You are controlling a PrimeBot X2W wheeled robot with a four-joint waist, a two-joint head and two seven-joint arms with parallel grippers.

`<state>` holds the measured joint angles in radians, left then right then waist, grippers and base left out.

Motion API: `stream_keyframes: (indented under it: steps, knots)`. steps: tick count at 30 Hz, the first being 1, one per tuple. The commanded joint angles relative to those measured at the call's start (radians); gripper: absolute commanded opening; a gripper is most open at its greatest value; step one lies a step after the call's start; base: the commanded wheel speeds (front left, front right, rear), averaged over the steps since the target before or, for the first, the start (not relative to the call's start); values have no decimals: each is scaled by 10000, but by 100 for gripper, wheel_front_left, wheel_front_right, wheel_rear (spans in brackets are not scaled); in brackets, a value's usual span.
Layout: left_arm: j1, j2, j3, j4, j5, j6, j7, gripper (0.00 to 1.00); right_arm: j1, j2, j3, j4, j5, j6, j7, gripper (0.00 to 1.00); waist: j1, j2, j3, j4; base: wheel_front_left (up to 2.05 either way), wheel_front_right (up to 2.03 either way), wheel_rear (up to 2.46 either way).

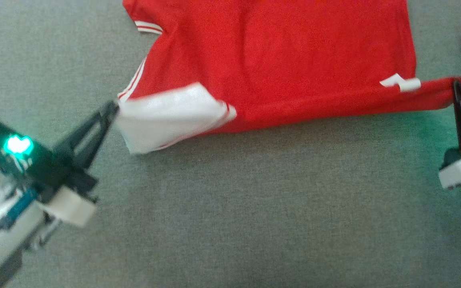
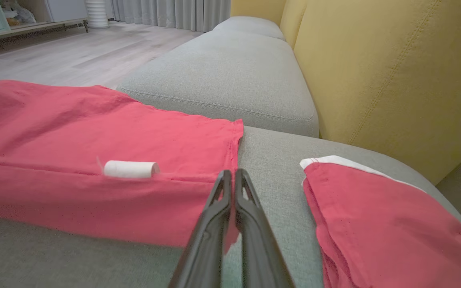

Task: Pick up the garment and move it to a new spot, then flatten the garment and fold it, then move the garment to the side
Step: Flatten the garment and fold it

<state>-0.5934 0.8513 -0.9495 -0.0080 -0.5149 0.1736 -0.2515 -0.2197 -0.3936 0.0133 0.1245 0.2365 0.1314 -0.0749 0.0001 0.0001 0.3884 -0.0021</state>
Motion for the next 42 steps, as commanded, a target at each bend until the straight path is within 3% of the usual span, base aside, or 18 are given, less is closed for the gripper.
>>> stream_keyframes:
  steps: [1, 12, 19, 20, 21, 22, 23, 28, 33, 37, 42]
  knots:
    - [-653, 364, 584, -15, 159, -72, 37, 0, -326, -300, 202, -104, -28, -7, -63, 0, -1, -1, 214, -47, 0, 0, 0]
    - [-3498, -414, 713, 1694, 1014, -1177, 202, 0, -2916, -510, 1197, 1750, -153, -7, -580, 0, -1, -1, 1161, -140, 0, 0, 0]
    - [-4243, -1123, 862, 3094, 1050, -1205, 73, 0, -3924, -374, 1648, 2786, -196, -7, -1062, 0, -1, -1, 1496, -177, 0, 0, 0]
    - [-4271, -1213, 885, 3237, 1040, -1204, 39, 5, -4016, -340, 1699, 2924, -200, -7, -1118, 0, -1, -1, 1519, -179, 0, 0, 0]
    - [-4277, -1297, 919, 3378, 1021, -1188, 9, 44, -4097, -304, 1717, 3060, -207, -7, -1175, 0, -1, -1, 1532, -178, 0, 0, 0]
    - [-4268, -1374, 953, 3500, 1017, -1156, -18, 100, -4163, -264, 1715, 3195, -213, -7, -1232, 39, -1, -1, 1535, -176, 0, 0, 0]
    - [-4248, -1448, 1013, 3584, 1020, -1092, -44, 100, -4223, -214, 1669, 3325, -218, -7, -1304, 100, -1, -1, 1528, -174, 0, 0, 0]
    - [-3655, -1819, 1617, 3509, 709, -462, -93, 100, -4231, 79, 1532, 3669, -254, -7, -1625, 100, -1, -1, 1321, -157, 0, 0, 0]
    - [-1590, -2461, 2957, 2646, -196, 91, -99, 100, -3950, 523, 1174, 3750, -412, -7, -1812, 100, -1, -1, 1014, -203, 0, 0, 0]
    - [142, -3082, 3779, 2281, -864, -138, -101, 100, -3731, 759, 986, 3889, -501, -7, -1855, 100, -1, -1, 743, -227, 0, 0, 0]
    - [1400, -3594, 4119, 2566, -1454, -486, -101, 100, -3484, 940, 883, 3832, -530, -7, -1865, 100, -1, -1, 492, -289, 0, 0, 0]
